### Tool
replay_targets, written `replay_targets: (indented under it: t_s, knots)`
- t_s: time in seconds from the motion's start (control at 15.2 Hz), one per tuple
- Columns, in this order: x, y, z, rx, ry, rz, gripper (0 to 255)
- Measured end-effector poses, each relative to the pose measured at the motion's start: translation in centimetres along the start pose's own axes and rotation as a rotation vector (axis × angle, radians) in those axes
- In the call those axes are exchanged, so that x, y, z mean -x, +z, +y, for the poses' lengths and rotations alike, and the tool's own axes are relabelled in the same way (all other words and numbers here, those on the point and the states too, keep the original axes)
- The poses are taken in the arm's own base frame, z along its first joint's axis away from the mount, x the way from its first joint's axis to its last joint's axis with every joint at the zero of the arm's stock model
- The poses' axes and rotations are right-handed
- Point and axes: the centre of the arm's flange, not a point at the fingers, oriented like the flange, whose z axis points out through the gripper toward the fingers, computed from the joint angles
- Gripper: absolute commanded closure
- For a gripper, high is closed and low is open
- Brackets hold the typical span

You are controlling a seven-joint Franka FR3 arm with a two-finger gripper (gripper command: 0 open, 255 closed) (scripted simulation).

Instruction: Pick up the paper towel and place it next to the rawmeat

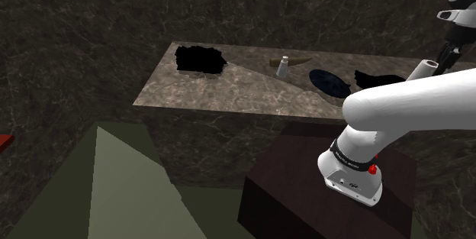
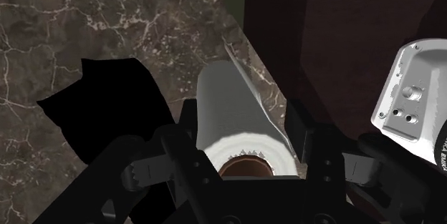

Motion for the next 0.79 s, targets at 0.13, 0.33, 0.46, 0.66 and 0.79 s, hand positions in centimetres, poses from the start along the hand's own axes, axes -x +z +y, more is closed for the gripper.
replay_targets:
  t_s: [0.13, 0.33, 0.46, 0.66, 0.79]
  knots:
    - [-0.1, 0.9, 0.1, 0.000, 0.000, 0.000, 255]
    - [-0.3, 2.5, 0.1, 0.000, 0.000, 0.000, 255]
    - [-0.3, 2.9, 0.2, 0.000, 0.000, 0.000, 255]
    - [-0.4, 3.1, 0.3, 0.000, 0.000, 0.000, 255]
    - [-0.4, 3.1, 0.3, 0.000, 0.000, 0.000, 255]
